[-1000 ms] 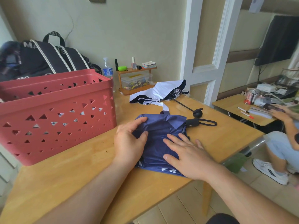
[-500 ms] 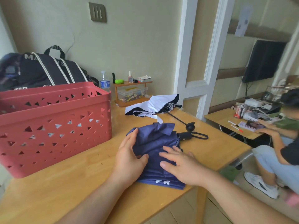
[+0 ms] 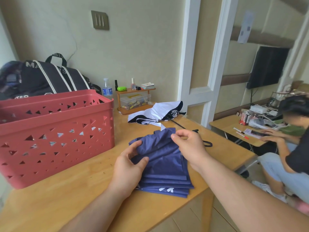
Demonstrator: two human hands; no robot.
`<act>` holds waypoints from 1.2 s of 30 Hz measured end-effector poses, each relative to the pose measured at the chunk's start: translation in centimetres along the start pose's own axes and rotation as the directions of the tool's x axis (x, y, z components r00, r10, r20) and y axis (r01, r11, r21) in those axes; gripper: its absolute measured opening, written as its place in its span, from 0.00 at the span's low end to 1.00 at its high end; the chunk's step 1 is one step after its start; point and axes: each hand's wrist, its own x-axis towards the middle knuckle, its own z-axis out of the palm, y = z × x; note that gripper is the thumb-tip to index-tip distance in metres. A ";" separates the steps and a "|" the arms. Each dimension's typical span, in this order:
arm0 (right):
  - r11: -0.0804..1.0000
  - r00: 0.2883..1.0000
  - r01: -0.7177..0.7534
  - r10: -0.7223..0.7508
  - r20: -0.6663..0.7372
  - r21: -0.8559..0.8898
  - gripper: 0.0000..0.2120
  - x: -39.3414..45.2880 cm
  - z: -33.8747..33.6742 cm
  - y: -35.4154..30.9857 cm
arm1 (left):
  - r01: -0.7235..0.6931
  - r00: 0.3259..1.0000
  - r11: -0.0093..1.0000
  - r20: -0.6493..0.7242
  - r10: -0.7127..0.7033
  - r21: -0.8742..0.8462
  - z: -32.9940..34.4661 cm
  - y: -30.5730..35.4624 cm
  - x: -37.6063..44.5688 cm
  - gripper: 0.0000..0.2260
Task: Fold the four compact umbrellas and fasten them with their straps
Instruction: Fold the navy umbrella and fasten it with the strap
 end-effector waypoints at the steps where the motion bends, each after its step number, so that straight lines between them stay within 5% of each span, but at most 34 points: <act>1: 0.999 1.000 -0.019 0.019 -0.002 0.038 0.05 0.0 -0.2 -0.2 | 0.010 1.000 1.000 -0.007 -0.011 -0.024 0.0 -0.2 0.1 0.20; 7: 0.968 0.993 -0.121 0.115 0.040 0.220 0.08 -0.8 -2.5 -0.5 | -0.003 1.000 0.999 -0.012 0.002 -0.044 0.3 -0.5 0.4 0.20; 11: 0.995 0.994 -0.051 0.042 0.099 0.089 0.15 -2.9 -2.9 0.6 | -0.040 0.999 0.998 0.016 0.041 -0.056 0.0 0.1 0.1 0.29; 15: 0.999 0.989 0.013 -0.019 0.148 0.044 0.26 -4.6 -2.8 2.0 | -0.100 0.995 0.993 0.035 0.098 0.064 -0.4 0.4 0.1 0.24; 19: 0.967 0.992 0.062 -0.032 0.121 -0.246 0.22 -5.1 -2.6 4.2 | -0.113 0.992 0.966 0.073 0.099 0.233 -1.5 0.3 0.2 0.19; 27: 0.782 0.938 0.337 -0.235 0.253 -0.524 0.07 -6.1 -2.6 4.9 | -0.286 0.924 0.711 0.382 0.027 0.642 -4.1 0.6 1.0 0.17; 33: 0.731 0.914 0.394 -0.248 0.321 -0.557 0.03 -6.3 -3.0 5.8 | -0.444 0.865 0.603 0.494 0.093 0.663 -4.1 0.3 1.1 0.06; 36: 0.708 0.895 0.439 -0.289 0.339 -0.553 0.02 -6.4 -3.0 6.6 | -0.562 0.821 0.447 0.538 0.194 0.696 -4.0 0.2 1.0 0.03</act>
